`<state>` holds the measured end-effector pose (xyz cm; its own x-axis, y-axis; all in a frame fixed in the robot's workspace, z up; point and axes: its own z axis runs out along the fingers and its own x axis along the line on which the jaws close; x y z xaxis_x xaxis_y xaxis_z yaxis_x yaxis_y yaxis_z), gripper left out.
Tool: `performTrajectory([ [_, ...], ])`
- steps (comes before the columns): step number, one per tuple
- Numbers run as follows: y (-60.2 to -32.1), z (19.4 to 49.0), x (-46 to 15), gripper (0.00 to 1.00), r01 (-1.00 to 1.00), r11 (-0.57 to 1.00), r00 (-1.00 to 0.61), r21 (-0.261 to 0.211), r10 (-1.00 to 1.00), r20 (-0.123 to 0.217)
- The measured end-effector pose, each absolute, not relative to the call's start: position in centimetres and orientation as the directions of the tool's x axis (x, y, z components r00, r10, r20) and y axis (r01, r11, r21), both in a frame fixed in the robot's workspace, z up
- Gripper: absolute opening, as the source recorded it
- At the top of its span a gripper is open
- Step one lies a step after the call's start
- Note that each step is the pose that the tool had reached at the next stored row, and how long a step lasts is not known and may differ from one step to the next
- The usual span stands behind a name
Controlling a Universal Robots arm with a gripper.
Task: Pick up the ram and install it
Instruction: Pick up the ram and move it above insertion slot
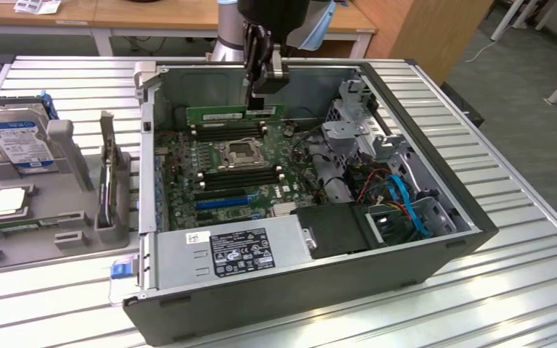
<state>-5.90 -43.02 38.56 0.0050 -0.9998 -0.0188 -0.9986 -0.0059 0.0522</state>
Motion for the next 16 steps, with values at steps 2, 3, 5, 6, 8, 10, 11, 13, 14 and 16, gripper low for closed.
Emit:
performTrajectory([
  [2,-42.9,38.5,-5.9,0.11,-0.999,-0.006,0.005,0.052,-1.000,-0.019],
  [3,-42.8,38.5,-5.9,0.11,-0.999,-0.006,0.005,0.052,-1.000,-0.020],
  [5,-42.5,38.5,-5.9,0.11,-0.999,-0.006,0.005,0.052,-1.000,-0.021],
  [6,-42.4,38.5,-5.9,0.11,-0.999,-0.006,0.005,0.052,-1.000,-0.021],
  [8,-42.1,38.4,-5.9,0.11,-0.999,-0.006,0.005,0.052,-1.000,-0.022],
  [10,-41.9,38.3,-5.9,0.11,-0.999,-0.006,0.005,0.052,-1.000,-0.023],
  [11,-41.8,38.3,-5.9,0.11,-0.999,-0.006,0.005,0.052,-1.000,-0.024],
  [13,-41.7,38.3,-5.9,0.11,-0.999,-0.006,0.005,0.052,-1.000,-0.024],
  [14,-41.7,38.3,-5.9,0.11,-0.999,-0.006,0.005,0.052,-1.000,-0.024],
  [16,-41.7,38.3,-5.9,0.11,-0.999,-0.006,0.005,0.052,-1.000,-0.024],
])
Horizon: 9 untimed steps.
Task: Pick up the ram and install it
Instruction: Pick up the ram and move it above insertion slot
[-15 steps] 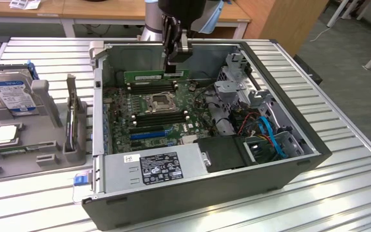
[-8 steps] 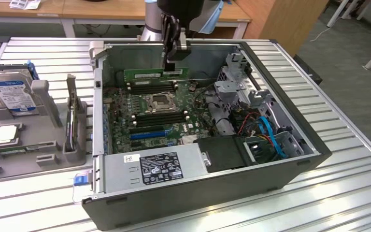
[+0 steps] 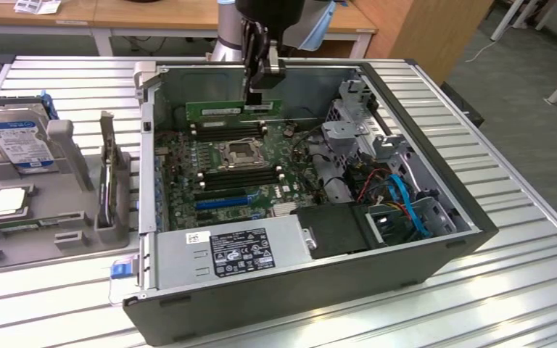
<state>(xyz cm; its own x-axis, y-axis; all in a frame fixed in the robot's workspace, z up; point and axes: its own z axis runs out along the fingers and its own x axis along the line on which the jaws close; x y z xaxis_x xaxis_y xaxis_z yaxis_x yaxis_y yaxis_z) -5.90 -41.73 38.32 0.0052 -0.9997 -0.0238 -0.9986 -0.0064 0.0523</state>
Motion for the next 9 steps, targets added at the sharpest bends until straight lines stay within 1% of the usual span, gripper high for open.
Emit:
performTrajectory([
  [9,-41.7,38.3,-4.2,0.11,-0.999,-0.006,0.005,0.054,-1.000,-0.024],
])
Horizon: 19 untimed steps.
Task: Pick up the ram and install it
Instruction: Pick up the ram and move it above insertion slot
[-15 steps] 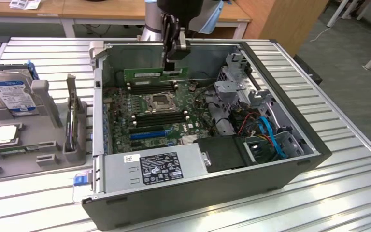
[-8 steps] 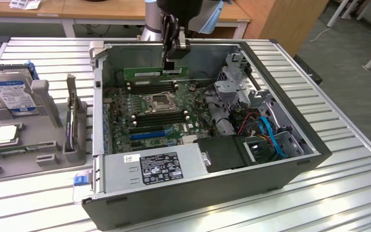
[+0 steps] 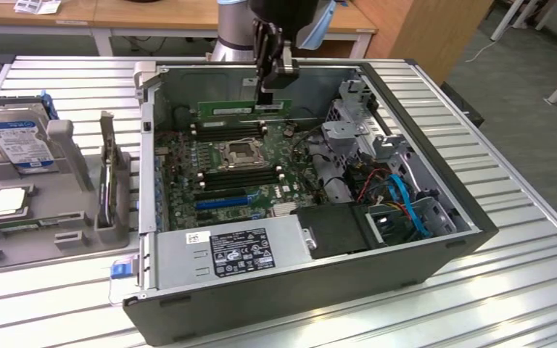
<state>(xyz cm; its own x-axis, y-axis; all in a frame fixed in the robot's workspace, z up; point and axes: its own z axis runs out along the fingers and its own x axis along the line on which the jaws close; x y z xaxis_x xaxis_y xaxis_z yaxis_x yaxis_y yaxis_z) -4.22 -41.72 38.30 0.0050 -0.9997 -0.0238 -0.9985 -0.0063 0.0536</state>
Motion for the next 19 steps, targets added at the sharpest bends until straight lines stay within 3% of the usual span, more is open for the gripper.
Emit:
performTrajectory([
  [19,-40.7,38.2,-3.8,0.11,-0.999,-0.006,0.005,0.054,-1.000,-0.024],
])
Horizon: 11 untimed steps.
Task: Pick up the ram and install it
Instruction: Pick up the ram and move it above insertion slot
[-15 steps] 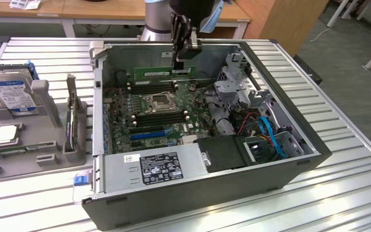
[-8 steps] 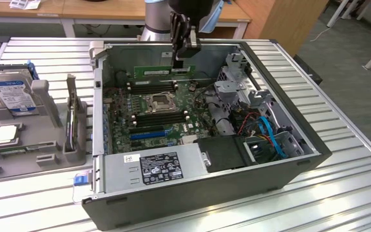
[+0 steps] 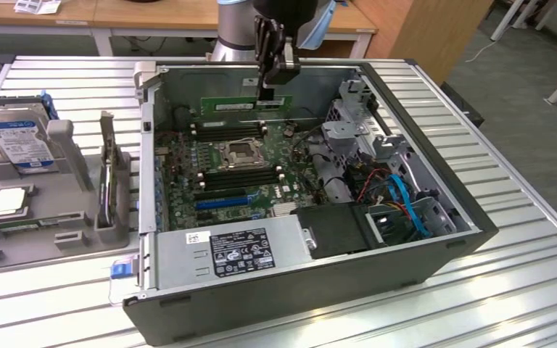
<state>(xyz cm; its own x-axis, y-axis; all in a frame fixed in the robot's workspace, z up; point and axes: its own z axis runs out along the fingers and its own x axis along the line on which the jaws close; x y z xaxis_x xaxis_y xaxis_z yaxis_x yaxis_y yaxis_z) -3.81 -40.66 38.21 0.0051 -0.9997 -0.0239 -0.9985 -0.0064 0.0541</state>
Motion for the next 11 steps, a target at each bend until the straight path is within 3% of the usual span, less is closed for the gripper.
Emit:
performTrajectory([
  [11,-40.66,37.49,-3.82,0.11,-0.999,-0.006,0.005,0.054,-1.000,-0.024],
])
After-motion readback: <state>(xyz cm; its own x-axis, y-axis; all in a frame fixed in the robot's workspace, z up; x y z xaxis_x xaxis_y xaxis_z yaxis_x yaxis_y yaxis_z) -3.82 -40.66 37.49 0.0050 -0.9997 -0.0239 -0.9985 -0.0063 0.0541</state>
